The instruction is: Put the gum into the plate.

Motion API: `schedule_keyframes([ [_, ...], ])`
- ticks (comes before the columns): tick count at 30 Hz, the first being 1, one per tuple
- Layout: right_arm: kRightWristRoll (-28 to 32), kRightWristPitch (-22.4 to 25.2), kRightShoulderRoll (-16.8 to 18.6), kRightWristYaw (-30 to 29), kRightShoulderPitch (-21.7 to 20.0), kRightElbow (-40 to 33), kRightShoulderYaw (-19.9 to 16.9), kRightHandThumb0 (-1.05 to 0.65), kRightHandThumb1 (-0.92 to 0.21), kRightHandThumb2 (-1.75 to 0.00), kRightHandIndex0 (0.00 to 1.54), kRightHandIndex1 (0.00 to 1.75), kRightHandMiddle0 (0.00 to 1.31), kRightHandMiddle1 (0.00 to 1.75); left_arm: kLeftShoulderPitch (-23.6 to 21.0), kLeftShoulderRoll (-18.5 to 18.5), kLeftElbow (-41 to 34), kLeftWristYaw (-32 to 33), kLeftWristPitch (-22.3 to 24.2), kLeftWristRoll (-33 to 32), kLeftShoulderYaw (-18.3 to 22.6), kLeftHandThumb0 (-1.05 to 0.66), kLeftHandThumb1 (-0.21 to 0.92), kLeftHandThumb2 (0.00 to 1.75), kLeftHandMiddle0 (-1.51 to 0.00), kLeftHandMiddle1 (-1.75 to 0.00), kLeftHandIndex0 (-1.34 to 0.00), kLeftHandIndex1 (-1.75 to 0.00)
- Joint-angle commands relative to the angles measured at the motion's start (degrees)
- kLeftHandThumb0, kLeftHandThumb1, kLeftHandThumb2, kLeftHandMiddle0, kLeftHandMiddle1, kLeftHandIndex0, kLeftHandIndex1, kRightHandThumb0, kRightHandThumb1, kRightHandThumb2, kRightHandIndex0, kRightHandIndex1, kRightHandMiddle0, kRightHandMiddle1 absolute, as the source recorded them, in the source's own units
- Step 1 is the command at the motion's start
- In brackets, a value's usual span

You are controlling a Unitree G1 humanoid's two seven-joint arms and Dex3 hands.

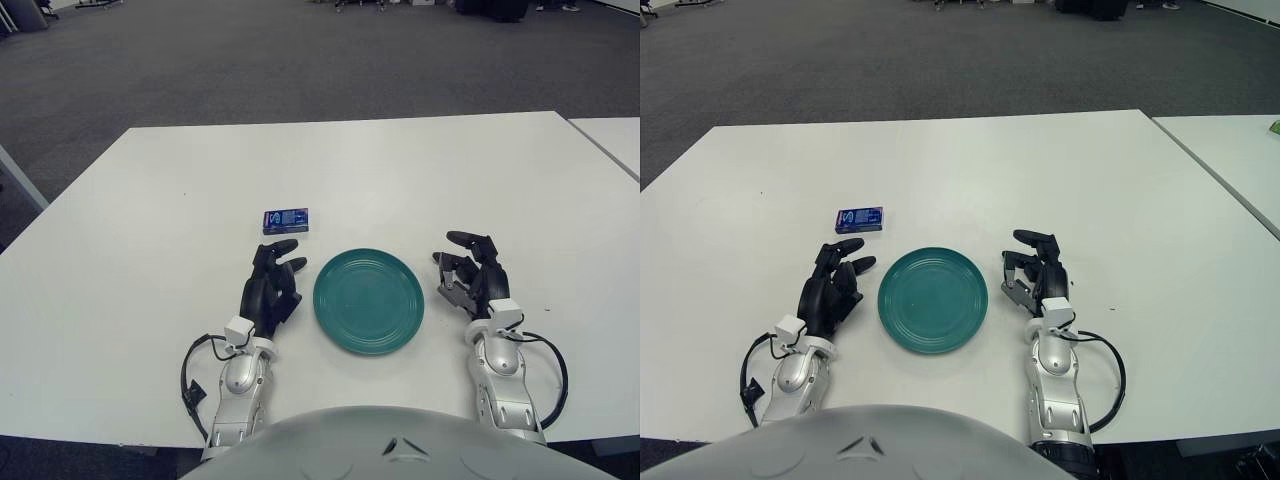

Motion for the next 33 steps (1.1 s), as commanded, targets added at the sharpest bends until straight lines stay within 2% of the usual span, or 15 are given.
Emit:
schedule_keyframes([
  [1,-0.2,2.7,0.4,-0.1,1.5,2.5,0.3,-0.42,-0.72,-0.84,0.51,0.84,0.21,1.21,-0.1,-0.7,1.8,0.6,1.7,-0.3,0.6,-0.77,0.92,0.77,-0.35,-1.05,-0.21,-1.27],
  [28,-0.2,2.8,0.5,-0.4,1.7,2.5,0.5,-0.42,-0.72,-0.85,0.50,0.85,0.22,1.22,-1.1,-0.2,0.7,-0.3,3.2,-1.6,0.7,-0.79,0.92,0.78,-0.35,-1.07,-0.21,-1.29],
  [32,-0.1,2.9,0.5,-0.4,1.6,2.5,0.5,-0.41,-0.72,-0.85,0.50,0.85,0.21,1.22,-2.7,-0.3,0.2,0.4,2.9,-1.1,1.0,-0.78,0.92,0.77,-0.35,-1.08,-0.21,-1.29],
  [33,-0.1,2.9,0.5,-0.3,1.5,2.5,0.5,-0.41,-0.72,-0.85,0.50,0.85,0.21,1.22,-4.7,-0.2,-1.1,1.6,3.5,0.3,1.4,-0.78,0.92,0.77,-0.35,-1.08,-0.21,-1.29],
])
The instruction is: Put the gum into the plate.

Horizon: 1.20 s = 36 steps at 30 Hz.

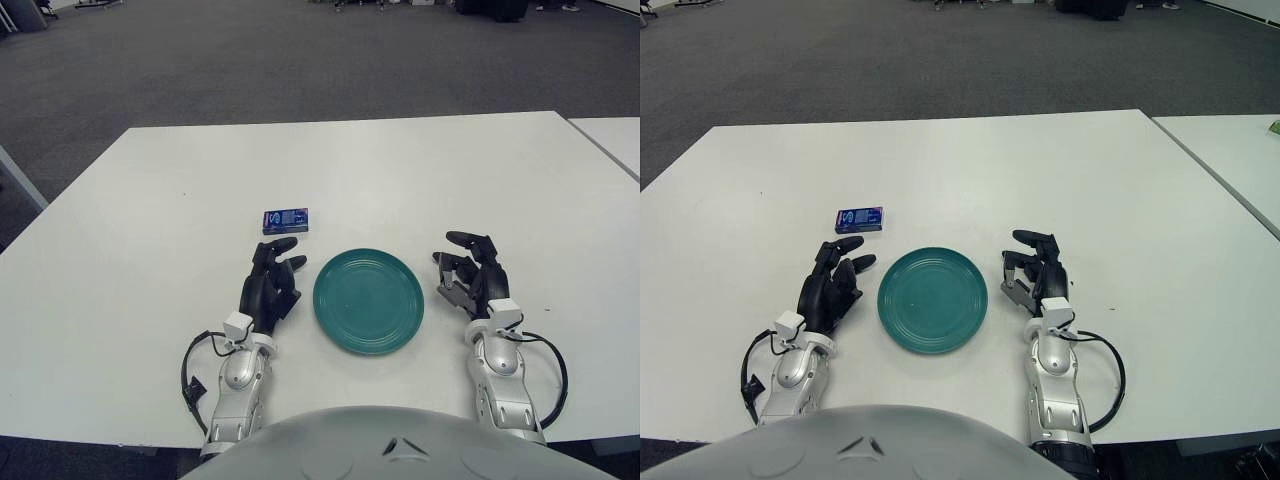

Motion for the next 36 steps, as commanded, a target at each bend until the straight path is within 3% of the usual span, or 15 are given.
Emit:
schedule_keyframes([
  [1,-0.1,2.9,0.3,0.1,1.5,2.6,0.3,-0.42,-0.72,-0.85,0.50,0.85,0.21,1.22,-4.7,-0.3,-1.6,2.6,2.2,2.3,1.1,-0.78,0.92,0.77,-0.34,-1.07,-0.21,-1.29],
  [4,-0.1,2.7,0.3,0.0,1.4,2.9,0.3,-0.42,-0.71,-0.85,0.50,0.85,0.22,1.22,-7.0,0.1,-5.5,4.8,3.6,5.9,0.9,-0.77,0.92,0.78,-0.35,-1.04,-0.19,-1.28],
  [7,-0.1,2.6,0.3,0.0,1.2,3.1,0.3,-0.42,-0.71,-0.85,0.50,0.85,0.22,1.22,-9.0,1.0,-4.6,5.4,3.7,7.7,1.2,-0.76,0.92,0.77,-0.35,-1.02,-0.18,-1.27],
  [12,0.0,2.2,0.4,-0.2,0.9,3.9,0.2,-0.41,-0.71,-0.85,0.50,0.85,0.22,1.22,-19.6,7.6,1.5,5.3,2.8,15.5,1.8,-0.75,0.92,0.73,-0.28,-0.95,-0.10,-1.23],
  [16,0.0,1.8,0.4,-0.2,0.5,4.6,0.2,-0.41,-0.71,-0.86,0.50,0.85,0.23,1.22,-23.0,11.8,4.1,4.9,-0.3,20.5,0.8,-0.77,0.92,0.68,-0.18,-0.88,-0.02,-1.14],
  [22,0.0,1.4,0.4,-0.3,0.3,5.3,0.2,-0.42,-0.71,-0.86,0.49,0.84,0.23,1.22,-32.5,20.9,11.8,5.7,-8.0,31.8,-3.0,-0.83,0.92,0.54,-0.09,-0.76,0.00,-1.00],
  [27,-0.1,1.2,0.5,-0.5,0.2,5.5,0.3,-0.42,-0.71,-0.85,0.49,0.84,0.23,1.22,-35.4,23.7,14.0,5.5,-9.4,35.7,-5.0,-0.89,0.92,0.48,-0.06,-0.71,0.00,-0.95],
  [30,-0.2,1.0,0.7,-0.7,0.3,5.6,0.4,-0.41,-0.72,-0.85,0.49,0.84,0.23,1.23,-40.0,26.6,17.4,3.9,-8.4,40.4,-7.6,-0.93,0.92,0.46,-0.05,-0.66,0.00,-0.96],
  [36,-0.3,0.7,0.8,-0.9,0.6,5.7,0.6,-0.40,-0.71,-0.85,0.50,0.85,0.23,1.23,-48.9,28.3,28.4,4.4,-9.8,45.7,-12.3,-0.99,0.92,0.41,-0.04,-0.56,0.00,-0.99],
])
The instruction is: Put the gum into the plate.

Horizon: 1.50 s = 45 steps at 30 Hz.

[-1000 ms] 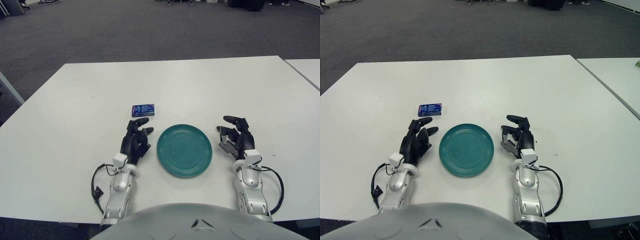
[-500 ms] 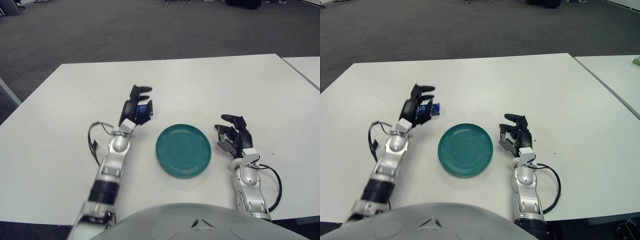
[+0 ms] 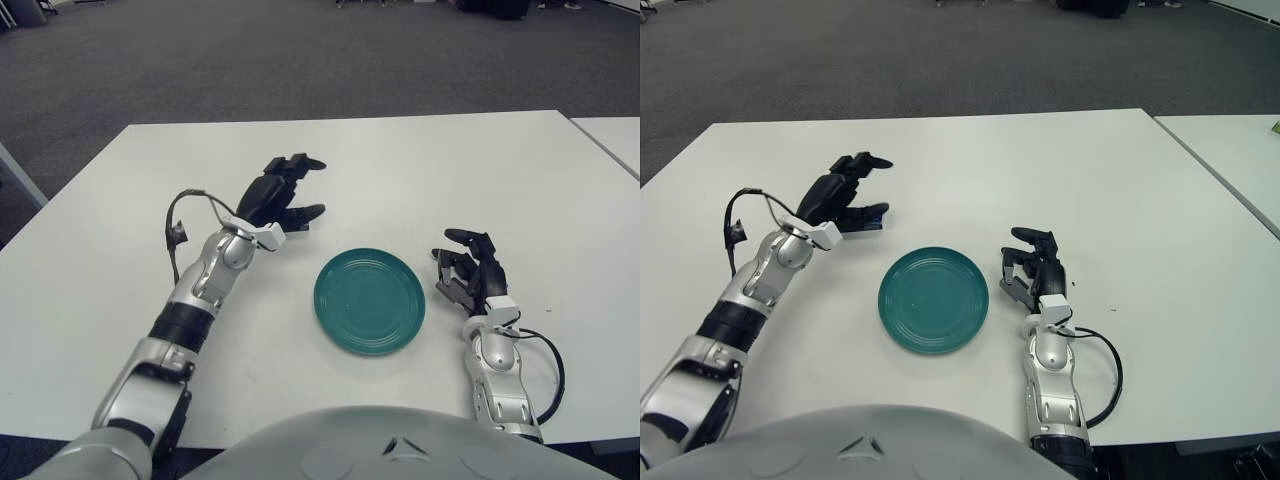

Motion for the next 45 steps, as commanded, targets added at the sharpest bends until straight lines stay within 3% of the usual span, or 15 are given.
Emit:
schedule_keyframes([
  [1,-0.2,2.7,0.6,-0.1,2.1,3.2,0.3,-0.40,-0.71,-0.85,0.50,0.85,0.23,1.23,-6.0,1.4,6.4,0.4,-1.1,2.8,-2.5,-1.00,0.92,0.40,-0.04,-0.55,0.00,-0.99],
  [3,-0.2,2.6,0.6,-0.1,2.2,3.3,0.3,-0.40,-0.71,-0.86,0.50,0.85,0.23,1.23,-7.8,1.5,9.5,1.0,-1.7,3.5,-3.7,-1.01,0.92,0.40,-0.04,-0.54,0.00,-0.99],
  [8,-0.2,2.1,0.3,0.0,2.8,3.4,0.2,-0.41,-0.72,-0.86,0.49,0.85,0.23,1.22,-15.2,-0.6,25.9,2.8,-2.3,6.5,-8.4,-1.04,0.92,0.35,-0.05,-0.43,0.00,-1.01],
  [15,-0.2,1.6,0.3,-0.1,3.6,3.2,0.1,-0.42,-0.73,-0.85,0.48,0.84,0.22,1.22,-19.9,-0.9,32.8,-0.1,-3.1,7.9,-12.5,-1.05,0.92,0.34,-0.08,-0.29,0.00,-1.04],
  [17,-0.3,1.5,0.3,-0.2,3.8,3.1,0.1,-0.42,-0.73,-0.84,0.48,0.83,0.22,1.21,-21.1,-1.1,34.7,-1.1,-2.9,8.3,-13.7,-1.05,0.92,0.34,-0.09,-0.23,0.00,-1.13],
  [25,-0.2,1.2,0.3,-0.3,4.5,3.0,-0.1,-0.42,-0.73,-0.83,0.48,0.82,0.22,1.21,-23.3,-2.0,41.0,-1.6,-1.5,9.1,-16.7,-1.05,0.92,0.33,-0.11,-0.14,-0.02,-1.24],
  [33,0.2,0.8,0.3,-0.3,5.2,3.1,-0.4,-0.42,-0.74,-0.83,0.49,0.82,0.22,1.21,-25.2,-2.7,47.3,-1.0,1.5,10.2,-19.3,-1.05,0.92,0.25,-0.12,-0.10,-0.01,-1.19],
  [45,0.5,0.7,0.4,-0.2,5.4,3.3,-1.0,-0.42,-0.74,-0.83,0.49,0.81,0.22,1.21,-25.1,-1.7,49.4,-0.4,2.4,9.7,-20.4,-1.05,0.92,0.21,-0.14,-0.07,0.00,-1.10],
])
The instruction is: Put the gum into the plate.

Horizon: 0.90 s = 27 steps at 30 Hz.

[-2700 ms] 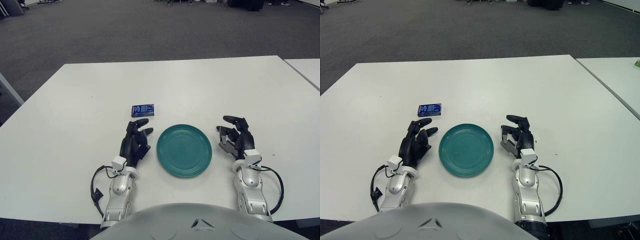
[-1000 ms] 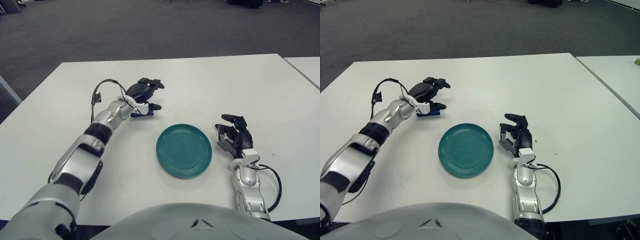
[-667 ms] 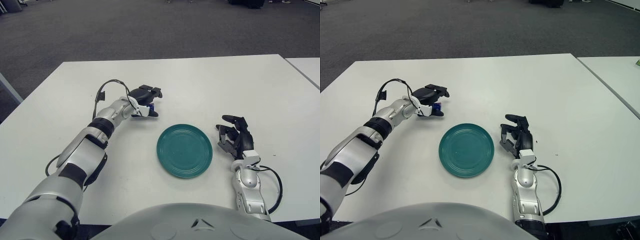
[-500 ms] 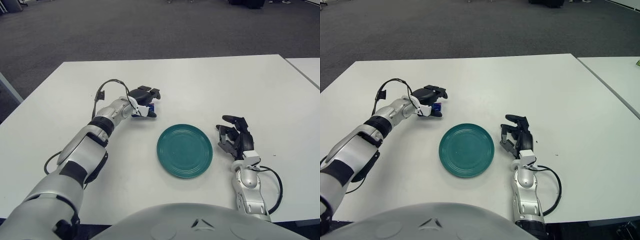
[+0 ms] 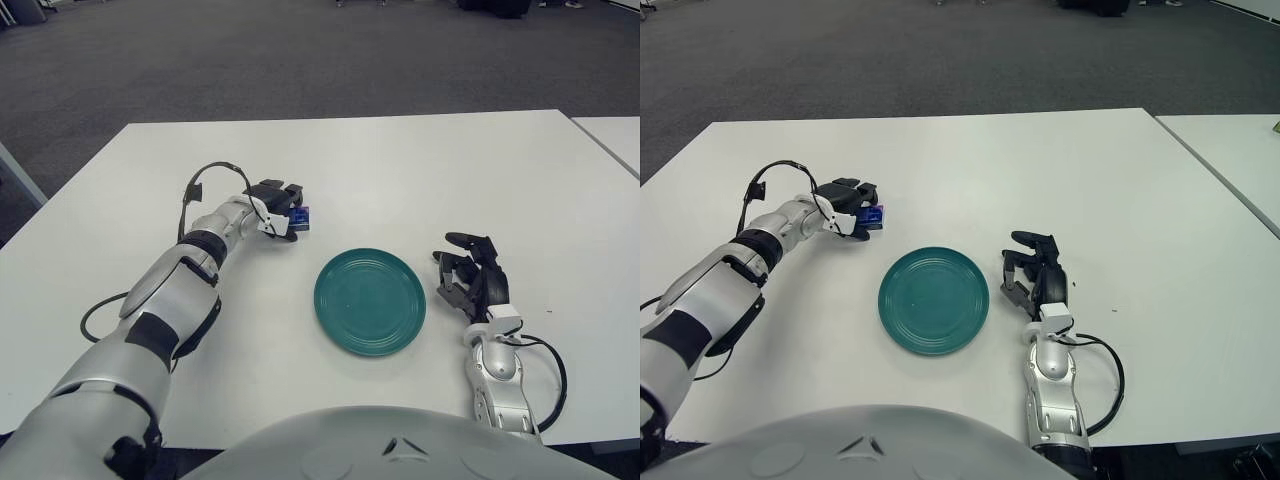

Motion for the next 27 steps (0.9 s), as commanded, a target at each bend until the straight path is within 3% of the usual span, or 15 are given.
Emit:
schedule_keyframes([
  [1,0.5,3.9,0.4,0.0,3.1,3.5,-0.6,-0.42,-0.74,-0.83,0.49,0.81,0.22,1.21,-0.5,1.2,1.0,0.6,0.2,0.1,-0.5,-1.05,0.92,0.21,-0.14,-0.06,0.00,-1.09],
  [13,1.1,4.2,-0.3,0.6,2.5,3.9,-1.3,-0.42,-0.74,-0.84,0.49,0.81,0.21,1.21,-0.7,1.8,2.7,-0.9,1.8,-0.2,-0.4,-1.05,0.92,0.21,-0.20,-0.07,0.00,-1.19],
  [16,1.3,4.2,-0.5,0.8,2.3,4.2,-1.6,-0.42,-0.74,-0.84,0.50,0.81,0.21,1.21,-0.7,1.9,2.7,-1.7,1.7,-0.7,-0.1,-0.92,0.76,0.34,-0.14,-0.43,-0.03,-1.28],
  [18,1.4,4.1,-0.5,0.9,2.1,4.4,-1.7,-0.42,-0.74,-0.84,0.50,0.82,0.20,1.20,-0.6,1.8,2.6,-2.2,1.7,-1.1,0.1,-0.63,0.55,0.69,-0.25,-0.90,-0.13,-1.43],
  [20,1.4,4.0,-0.5,1.0,2.1,4.5,-1.8,-0.42,-0.74,-0.84,0.50,0.82,0.20,1.20,-0.5,1.8,2.6,-2.5,1.7,-1.4,0.2,-0.51,0.45,0.84,-0.31,-1.09,-0.18,-1.49],
  [21,1.5,4.0,-0.6,1.0,1.9,4.6,-2.0,-0.42,-0.74,-0.84,0.50,0.82,0.20,1.20,-0.1,1.5,2.8,-2.0,2.1,-1.7,0.4,-0.49,0.48,0.85,-0.33,-1.14,-0.25,-1.51],
  [23,1.6,4.0,-0.7,1.1,1.7,4.8,-2.2,-0.41,-0.74,-0.84,0.51,0.82,0.21,1.21,0.5,1.0,3.1,-1.1,2.8,-2.1,0.6,-0.20,0.46,0.95,-0.46,-1.34,-0.44,-1.53],
  [27,1.8,4.1,-0.8,1.3,1.4,4.9,-2.6,-0.41,-0.73,-0.84,0.51,0.83,0.22,1.21,1.2,0.5,3.2,2.6,3.1,-2.1,0.2,-0.06,0.35,1.16,-0.57,-1.58,-0.54,-1.53],
])
